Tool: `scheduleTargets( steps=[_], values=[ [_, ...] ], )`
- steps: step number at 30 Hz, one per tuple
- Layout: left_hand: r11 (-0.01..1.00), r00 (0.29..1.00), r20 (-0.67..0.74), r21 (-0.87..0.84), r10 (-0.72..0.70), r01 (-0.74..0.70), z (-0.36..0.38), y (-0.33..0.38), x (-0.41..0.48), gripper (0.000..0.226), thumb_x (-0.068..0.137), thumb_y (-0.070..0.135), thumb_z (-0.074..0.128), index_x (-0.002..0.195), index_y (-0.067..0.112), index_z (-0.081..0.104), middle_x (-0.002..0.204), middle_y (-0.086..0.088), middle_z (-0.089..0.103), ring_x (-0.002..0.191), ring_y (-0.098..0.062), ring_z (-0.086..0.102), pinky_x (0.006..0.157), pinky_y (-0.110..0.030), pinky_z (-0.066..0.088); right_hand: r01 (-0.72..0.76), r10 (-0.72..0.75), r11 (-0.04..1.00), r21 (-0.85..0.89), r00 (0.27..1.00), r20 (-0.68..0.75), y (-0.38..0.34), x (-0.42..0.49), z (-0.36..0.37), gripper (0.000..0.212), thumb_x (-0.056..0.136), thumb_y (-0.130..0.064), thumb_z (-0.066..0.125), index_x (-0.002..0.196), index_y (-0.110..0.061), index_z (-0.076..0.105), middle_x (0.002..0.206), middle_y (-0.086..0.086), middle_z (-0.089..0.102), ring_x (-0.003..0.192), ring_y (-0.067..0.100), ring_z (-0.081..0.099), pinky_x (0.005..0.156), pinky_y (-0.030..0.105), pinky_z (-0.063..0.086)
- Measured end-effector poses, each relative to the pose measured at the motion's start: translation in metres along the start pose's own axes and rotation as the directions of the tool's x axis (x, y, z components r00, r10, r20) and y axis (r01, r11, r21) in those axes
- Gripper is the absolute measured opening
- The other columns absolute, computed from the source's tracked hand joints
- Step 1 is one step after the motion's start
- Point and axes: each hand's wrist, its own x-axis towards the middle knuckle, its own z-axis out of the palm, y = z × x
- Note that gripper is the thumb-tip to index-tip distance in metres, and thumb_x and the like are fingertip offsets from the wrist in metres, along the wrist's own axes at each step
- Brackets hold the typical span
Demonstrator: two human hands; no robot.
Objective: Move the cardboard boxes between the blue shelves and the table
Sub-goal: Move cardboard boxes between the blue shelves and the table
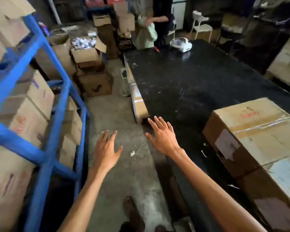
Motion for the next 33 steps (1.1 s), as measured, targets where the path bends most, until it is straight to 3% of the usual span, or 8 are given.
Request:
scheduleTargets(
  steps=[4,8,12,17,23,28,33],
  values=[
    [0.982,0.968,-0.174,0.023,-0.183,0.189,-0.062,-0.061,-0.059,0.073,0.095,0.031,0.068,0.157,0.011,0.036,0.165,-0.023,0.025,0.155,-0.039,0.018,0.125,-0.044,0.013,0.223,-0.224,0.973,0.052,0.974,0.016,-0.098,0.009,0.012,0.068,0.106,-0.049,0.045,0.165,-0.026,0.020,0.173,0.004,0.017,0.160,0.023,0.010,0.127,0.041,0.011],
    [0.936,0.885,-0.313,-0.036,-0.344,0.351,-0.118,-0.118,-0.122,0.073,0.092,0.024,0.072,0.155,0.006,0.039,0.163,-0.029,0.024,0.154,-0.043,0.018,0.126,-0.049,0.014,0.420,-0.423,0.902,0.098,0.906,0.012,-0.201,0.004,0.020,0.067,0.106,-0.050,0.046,0.164,-0.025,0.024,0.172,0.004,0.019,0.160,0.023,0.013,0.127,0.041,0.013],
    [0.879,0.788,-0.421,-0.047,-0.449,0.475,-0.165,-0.167,-0.192,0.072,0.091,0.026,0.073,0.153,0.004,0.043,0.160,-0.029,0.031,0.154,-0.044,0.020,0.127,-0.048,0.012,0.595,-0.600,0.792,0.135,0.800,-0.001,-0.301,-0.013,0.027,0.066,0.105,-0.048,0.050,0.162,-0.022,0.029,0.170,0.005,0.024,0.159,0.024,0.018,0.126,0.040,0.015],
    [0.791,0.642,-0.533,-0.089,-0.551,0.605,-0.211,-0.219,-0.286,0.079,0.093,0.029,0.068,0.160,0.013,0.030,0.169,-0.019,0.014,0.158,-0.033,0.006,0.127,-0.043,0.003,0.772,-0.782,0.612,0.171,0.623,-0.011,-0.419,-0.051,0.042,0.064,0.106,-0.047,0.049,0.161,-0.019,0.033,0.168,0.010,0.028,0.157,0.028,0.023,0.126,0.043,0.021],
    [0.648,0.416,-0.616,-0.209,-0.669,0.733,-0.252,-0.249,-0.398,0.075,0.097,0.032,0.066,0.160,0.015,0.029,0.169,-0.018,0.015,0.157,-0.034,0.010,0.126,-0.048,0.016,0.881,-0.923,0.365,0.299,0.385,-0.007,-0.536,-0.116,0.060,0.065,0.105,-0.042,0.054,0.160,-0.014,0.034,0.167,0.016,0.030,0.156,0.030,0.027,0.124,0.044,0.025],
    [0.500,0.219,-0.672,-0.257,-0.707,0.827,-0.265,-0.261,-0.481,0.075,0.097,0.034,0.065,0.160,0.015,0.029,0.169,-0.015,0.019,0.158,-0.030,0.008,0.127,-0.042,0.014,0.902,-0.978,0.185,0.391,0.208,-0.017,-0.609,-0.172,0.068,0.061,0.103,-0.035,0.060,0.155,-0.006,0.044,0.155,0.022,0.046,0.147,0.035,0.041,0.120,0.043,0.034],
    [0.389,0.048,-0.655,-0.386,-0.754,0.837,-0.269,-0.268,-0.545,0.077,0.092,0.029,0.072,0.158,0.012,0.035,0.166,-0.019,0.024,0.157,-0.032,0.015,0.126,-0.047,0.020,0.868,-0.997,0.052,0.494,0.070,-0.017,-0.666,-0.225,0.081,0.065,0.105,-0.042,0.055,0.161,-0.018,0.033,0.168,0.008,0.030,0.154,0.025,0.028,0.123,0.036,0.026]
  ],
)
